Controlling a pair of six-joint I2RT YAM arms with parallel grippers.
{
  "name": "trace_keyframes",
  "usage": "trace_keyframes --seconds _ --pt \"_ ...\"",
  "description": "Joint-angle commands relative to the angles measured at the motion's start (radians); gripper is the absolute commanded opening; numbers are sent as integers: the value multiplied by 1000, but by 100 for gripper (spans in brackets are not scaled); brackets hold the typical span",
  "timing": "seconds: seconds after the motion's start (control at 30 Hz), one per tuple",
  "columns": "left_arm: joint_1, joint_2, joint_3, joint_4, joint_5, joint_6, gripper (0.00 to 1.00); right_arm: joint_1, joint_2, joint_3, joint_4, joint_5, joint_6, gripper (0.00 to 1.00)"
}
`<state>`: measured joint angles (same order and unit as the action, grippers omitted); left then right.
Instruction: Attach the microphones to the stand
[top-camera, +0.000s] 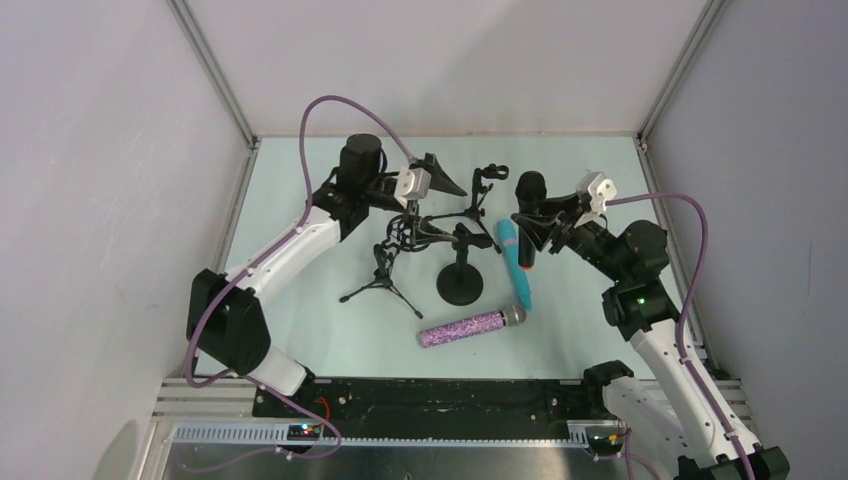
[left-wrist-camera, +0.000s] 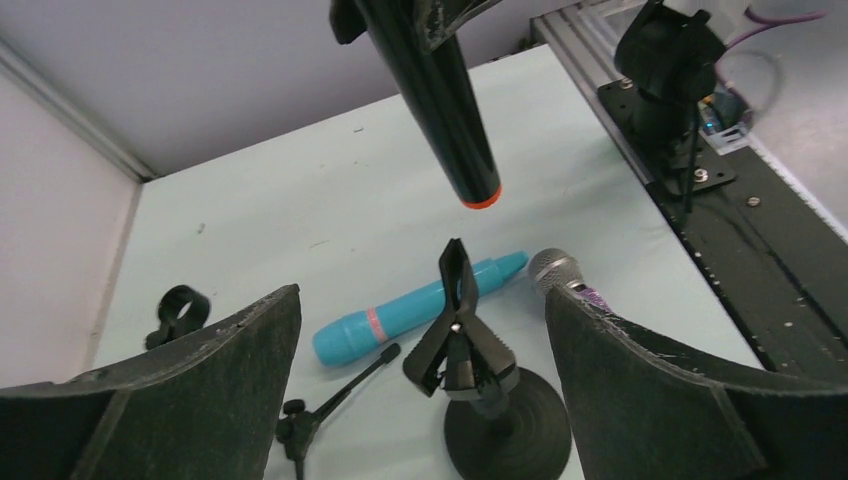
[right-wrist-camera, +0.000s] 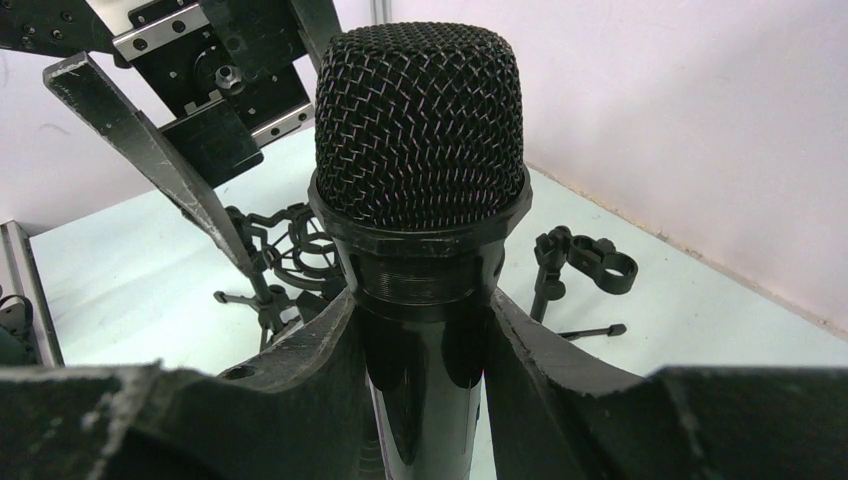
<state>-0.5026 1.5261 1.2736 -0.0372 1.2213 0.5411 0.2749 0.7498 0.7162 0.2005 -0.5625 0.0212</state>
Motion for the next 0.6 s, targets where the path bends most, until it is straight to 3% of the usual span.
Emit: trace_keyframes --seconds 0.0,0.27,0.57 --pt "-21 11 11 4 56 -35 95 10 -14 8 62 24 -17 0" --pt "-50 -20 -73 2 -34 19 94 46 5 8 96 36 -4 0" --pt "-59 -7 -100 -6 -149 11 94 232 86 8 178 168 -16 0"
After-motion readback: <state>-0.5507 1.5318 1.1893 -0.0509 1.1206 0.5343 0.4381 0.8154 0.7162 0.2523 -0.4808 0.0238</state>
